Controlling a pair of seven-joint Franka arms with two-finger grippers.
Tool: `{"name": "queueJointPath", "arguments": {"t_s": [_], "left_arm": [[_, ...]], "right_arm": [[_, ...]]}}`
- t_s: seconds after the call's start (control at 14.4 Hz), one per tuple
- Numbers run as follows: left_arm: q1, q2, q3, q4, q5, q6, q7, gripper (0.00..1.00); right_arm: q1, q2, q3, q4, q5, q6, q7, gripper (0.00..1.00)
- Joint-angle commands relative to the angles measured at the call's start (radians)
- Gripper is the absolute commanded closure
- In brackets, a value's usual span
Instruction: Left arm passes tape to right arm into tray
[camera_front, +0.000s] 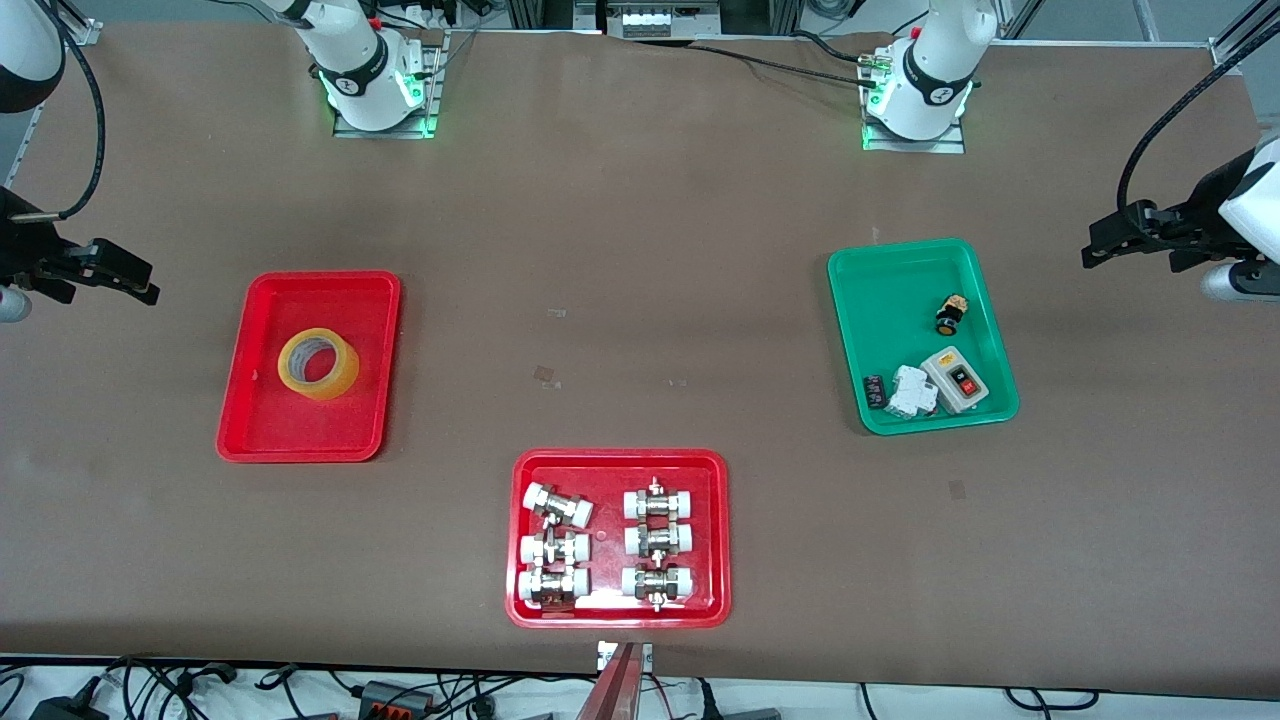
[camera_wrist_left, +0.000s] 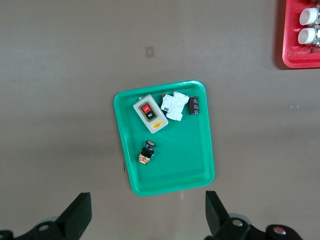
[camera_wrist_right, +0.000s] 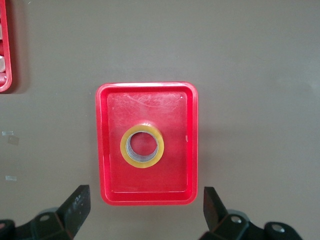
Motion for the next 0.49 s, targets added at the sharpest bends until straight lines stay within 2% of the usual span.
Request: {"name": "queueJointPath", "arguments": {"t_s": [0.0,0.07,0.42], "left_arm": [[-0.001,0.011,-0.004,0.028,-0.003,-0.022,-0.005,0.0],[-0.001,0.011,-0.004,0.029,-0.003,-0.022,-0.003,0.0],[-0.001,0.011,-0.006,0.029,-0.001,-0.022,-0.005,0.0]], "right_arm": [[-0.043,-0.015,0.028,-0.006,0.008,0.003,0.018,0.0],[-0.06,-0.018,0.053,-0.006,0.022,0.003,0.018,0.0],[-0.046,-0.029,0.052,-0.01,0.007,-0.009,0.015,0.0]]}}
